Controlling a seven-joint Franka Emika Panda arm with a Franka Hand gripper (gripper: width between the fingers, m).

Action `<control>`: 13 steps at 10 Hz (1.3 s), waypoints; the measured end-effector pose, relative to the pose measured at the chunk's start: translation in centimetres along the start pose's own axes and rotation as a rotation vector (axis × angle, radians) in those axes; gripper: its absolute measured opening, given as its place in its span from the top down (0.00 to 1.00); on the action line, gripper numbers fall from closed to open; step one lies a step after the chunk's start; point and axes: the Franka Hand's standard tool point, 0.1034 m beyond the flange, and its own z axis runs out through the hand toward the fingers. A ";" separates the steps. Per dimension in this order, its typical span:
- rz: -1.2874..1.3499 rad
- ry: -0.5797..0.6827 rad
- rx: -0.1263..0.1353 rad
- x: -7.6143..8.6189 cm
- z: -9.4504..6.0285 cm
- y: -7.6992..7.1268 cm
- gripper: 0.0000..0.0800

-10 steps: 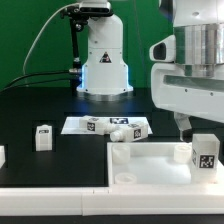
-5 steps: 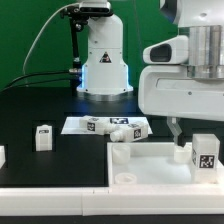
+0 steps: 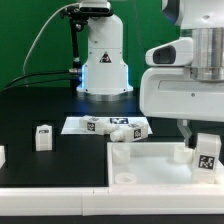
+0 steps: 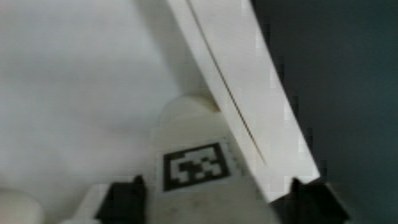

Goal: Assemble square table

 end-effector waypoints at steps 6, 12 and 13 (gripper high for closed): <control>0.750 -0.023 0.008 0.1 0.1 0.1 0.64; 1.353 -0.060 0.030 0.2 0.3 -0.3 0.64; 1.362 -0.060 0.030 0.3 0.3 -0.2 0.64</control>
Offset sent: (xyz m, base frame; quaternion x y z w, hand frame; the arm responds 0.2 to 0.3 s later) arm -0.0024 -0.0060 -0.0061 -0.0073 0.0173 0.2543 0.9669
